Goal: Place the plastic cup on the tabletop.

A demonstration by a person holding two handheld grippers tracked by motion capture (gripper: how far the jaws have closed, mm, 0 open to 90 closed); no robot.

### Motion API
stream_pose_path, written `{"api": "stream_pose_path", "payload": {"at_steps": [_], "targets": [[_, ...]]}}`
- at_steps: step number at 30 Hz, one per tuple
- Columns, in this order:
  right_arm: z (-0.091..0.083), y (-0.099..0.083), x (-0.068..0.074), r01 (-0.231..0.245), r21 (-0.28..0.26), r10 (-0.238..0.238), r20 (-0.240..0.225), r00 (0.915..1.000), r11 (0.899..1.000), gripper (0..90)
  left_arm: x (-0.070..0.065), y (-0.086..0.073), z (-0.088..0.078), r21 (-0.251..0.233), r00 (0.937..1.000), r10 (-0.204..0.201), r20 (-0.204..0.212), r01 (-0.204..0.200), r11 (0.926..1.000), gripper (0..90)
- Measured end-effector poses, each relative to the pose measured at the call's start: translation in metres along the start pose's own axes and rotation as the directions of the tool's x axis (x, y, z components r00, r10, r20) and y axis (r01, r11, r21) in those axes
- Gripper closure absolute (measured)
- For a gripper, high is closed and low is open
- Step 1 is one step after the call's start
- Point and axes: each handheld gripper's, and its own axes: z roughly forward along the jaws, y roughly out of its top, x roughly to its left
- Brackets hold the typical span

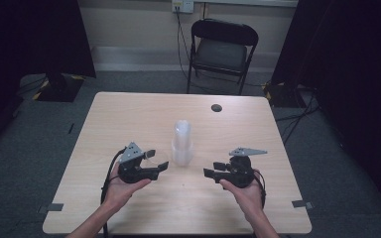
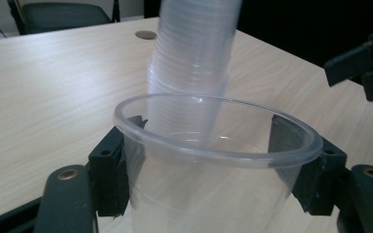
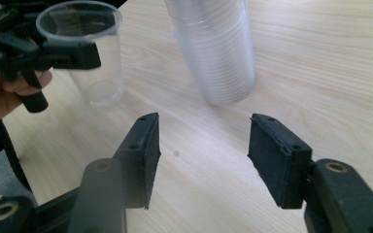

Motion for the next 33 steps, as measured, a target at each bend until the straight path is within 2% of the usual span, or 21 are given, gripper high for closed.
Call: {"api": "stream_pose_path", "payload": {"at_steps": [3,5,7,11,15,17,20,23,25,26,28,30,33], "targets": [[0.001,-0.007,0.0,0.029,0.004,-0.029,0.015,0.9995,1.0,37.1,0.004,0.002,-0.001,-0.006,0.9999,-0.002,-0.014,0.002,1.0,29.7],[0.005,-0.014,0.001,0.044,0.0,-0.044,-0.004,0.999,0.999,35.8,0.007,0.003,-0.001,-0.018,0.9995,-0.015,-0.027,0.014,0.9997,29.6],[0.009,-0.023,0.002,0.066,0.018,-0.066,0.003,0.9978,0.998,32.8,0.01,0.005,-0.001,-0.028,0.9993,-0.015,-0.036,0.014,0.9995,29.7],[0.011,-0.032,0.003,0.076,0.039,-0.076,0.008,0.9971,0.996,31.5,0.015,0.009,-0.002,-0.046,0.9979,-0.011,-0.064,0.008,0.9989,29.8],[0.001,-0.035,0.003,0.093,0.031,-0.094,0.017,0.9955,0.995,31.0,0.023,0.015,-0.003,-0.065,0.9965,-0.017,-0.082,0.012,0.9978,29.8],[-0.007,-0.036,0.0,0.096,0.027,-0.097,0.031,0.9948,0.995,31.0,0.029,0.016,-0.002,-0.092,0.9954,-0.041,-0.087,0.033,0.9952,29.8],[-0.02,-0.035,-0.009,0.082,-0.012,-0.081,0.052,0.9954,0.997,31.0,0.037,0.017,-0.001,-0.073,0.993,-0.036,-0.113,0.028,0.997,29.8],[-0.027,-0.038,-0.016,0.076,-0.012,-0.074,0.077,0.9942,0.997,31.0,0.042,0.018,0.001,-0.081,0.9899,-0.037,-0.137,0.026,0.9964,29.7],[-0.028,-0.041,-0.019,0.068,-0.004,-0.067,0.086,0.994,0.998,31.0,0.046,0.022,0.004,-0.08,0.9903,-0.031,-0.135,0.02,0.9966,29.6],[-0.029,-0.043,-0.021,0.057,-0.007,-0.056,0.087,0.9947,0.998,31.0,0.048,0.023,0.006,-0.09,0.9886,-0.025,-0.149,0.012,0.9959,29.5],[-0.031,-0.048,-0.025,0.042,-0.026,-0.04,0.093,0.9949,0.999,31.2,0.053,0.025,0.011,-0.07,0.9876,-0.033,-0.154,0.022,0.9973,29.1],[-0.031,-0.051,-0.028,0.026,-0.037,-0.023,0.089,0.9958,0.999,31.2,0.059,0.028,0.016,-0.075,0.9864,-0.041,-0.159,0.03,0.9968,29.1],[-0.032,-0.052,-0.029,0.019,-0.04,-0.015,0.087,0.9961,0.999,31.4,0.066,0.026,0.024,-0.09,0.9809,-0.036,-0.191,0.019,0.9958,29.1]]}}
